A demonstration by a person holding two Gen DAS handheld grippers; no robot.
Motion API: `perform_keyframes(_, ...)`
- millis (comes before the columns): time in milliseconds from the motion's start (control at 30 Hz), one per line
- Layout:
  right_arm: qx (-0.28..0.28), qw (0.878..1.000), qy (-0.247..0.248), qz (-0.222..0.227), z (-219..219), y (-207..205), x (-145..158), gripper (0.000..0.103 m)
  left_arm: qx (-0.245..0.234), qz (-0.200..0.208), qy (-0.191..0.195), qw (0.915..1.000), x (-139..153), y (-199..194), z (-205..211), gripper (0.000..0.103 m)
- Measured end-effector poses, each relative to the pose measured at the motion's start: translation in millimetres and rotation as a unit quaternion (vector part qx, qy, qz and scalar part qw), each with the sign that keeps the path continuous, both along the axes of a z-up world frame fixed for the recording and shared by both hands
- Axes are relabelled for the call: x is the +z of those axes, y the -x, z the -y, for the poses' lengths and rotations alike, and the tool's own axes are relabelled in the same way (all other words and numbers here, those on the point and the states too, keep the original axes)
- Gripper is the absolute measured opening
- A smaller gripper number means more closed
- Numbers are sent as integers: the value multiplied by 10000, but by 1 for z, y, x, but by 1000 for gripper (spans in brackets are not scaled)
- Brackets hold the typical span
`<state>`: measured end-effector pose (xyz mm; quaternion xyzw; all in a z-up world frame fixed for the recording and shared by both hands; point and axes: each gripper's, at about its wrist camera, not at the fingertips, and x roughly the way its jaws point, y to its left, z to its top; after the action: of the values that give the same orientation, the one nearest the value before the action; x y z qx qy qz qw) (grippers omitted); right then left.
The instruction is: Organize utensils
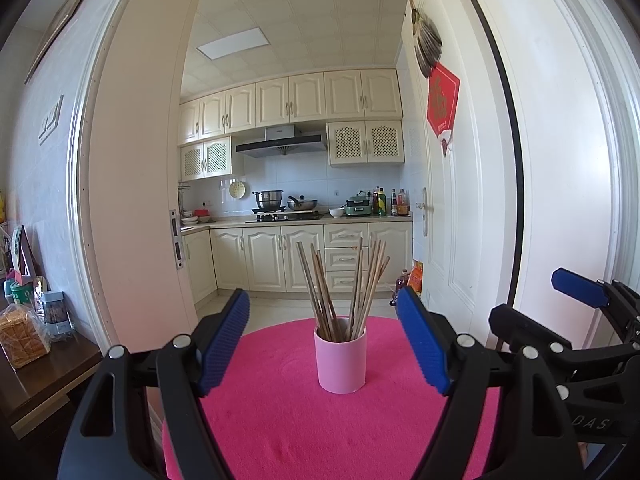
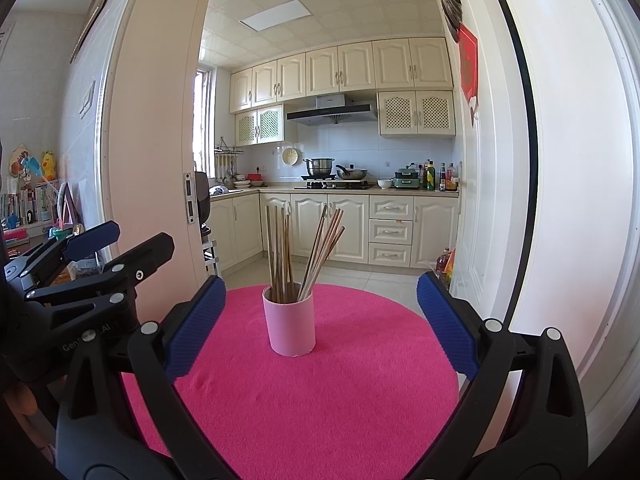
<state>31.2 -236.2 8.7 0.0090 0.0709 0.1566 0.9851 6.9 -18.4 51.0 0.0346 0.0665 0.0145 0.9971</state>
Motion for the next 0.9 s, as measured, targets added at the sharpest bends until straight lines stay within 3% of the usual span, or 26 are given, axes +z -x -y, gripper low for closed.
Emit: perform_keyframes(900, -4, 10000, 26, -85, -3, -3, -4, 95, 19, -52, -55, 10000, -2, -2, -1, 75)
